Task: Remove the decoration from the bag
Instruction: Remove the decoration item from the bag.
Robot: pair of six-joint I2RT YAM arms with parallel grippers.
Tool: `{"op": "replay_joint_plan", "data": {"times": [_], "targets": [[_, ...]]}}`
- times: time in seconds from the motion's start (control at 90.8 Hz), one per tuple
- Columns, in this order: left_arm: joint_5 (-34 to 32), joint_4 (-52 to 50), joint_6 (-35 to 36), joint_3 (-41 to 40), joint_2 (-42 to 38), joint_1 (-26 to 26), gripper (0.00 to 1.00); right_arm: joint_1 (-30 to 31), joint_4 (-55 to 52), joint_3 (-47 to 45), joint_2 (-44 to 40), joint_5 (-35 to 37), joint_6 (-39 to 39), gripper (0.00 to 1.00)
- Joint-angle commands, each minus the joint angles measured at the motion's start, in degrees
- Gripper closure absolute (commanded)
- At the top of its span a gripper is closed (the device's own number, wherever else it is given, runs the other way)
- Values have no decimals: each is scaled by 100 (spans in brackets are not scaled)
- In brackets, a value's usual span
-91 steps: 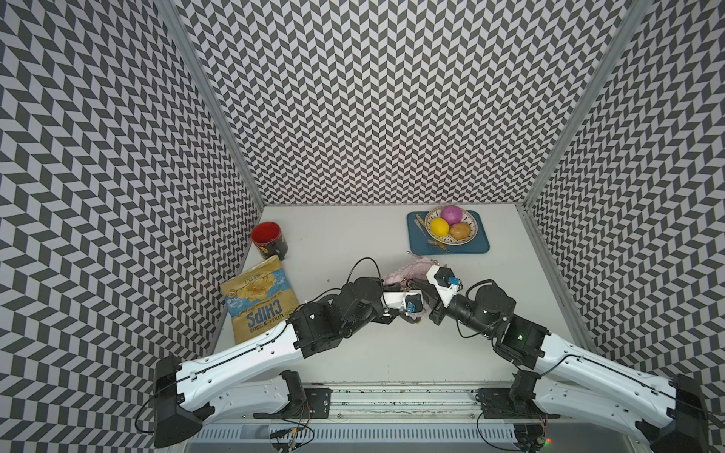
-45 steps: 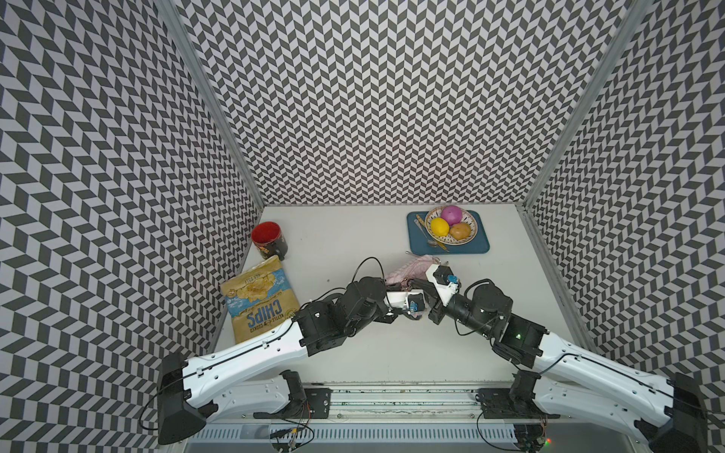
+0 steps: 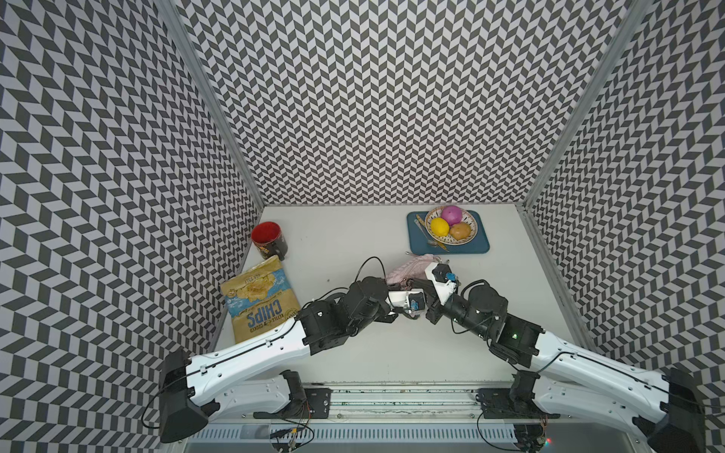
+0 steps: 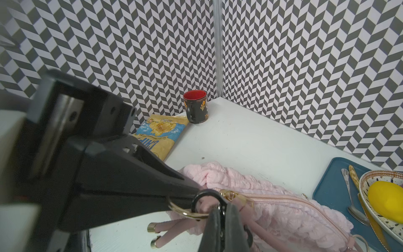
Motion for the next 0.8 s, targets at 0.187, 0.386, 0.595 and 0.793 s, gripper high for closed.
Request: {"op": "replay_joint_plan", "data": {"times": [0.187,0.386,0.595,0.793], "targets": [[319,78,-123,139,234,-290,100,156,1467,200,151,240,813,100],[132,178,-181,32,241,-335,100,151,1579,148,125,40,942,100],[-65,-10,-520,34,9,-177,100,120,928,-58,-264,424,772,95],[91,-106,-926,-54,-331,-91,100,-204,297,-200,-454,-200,630,84]]}}
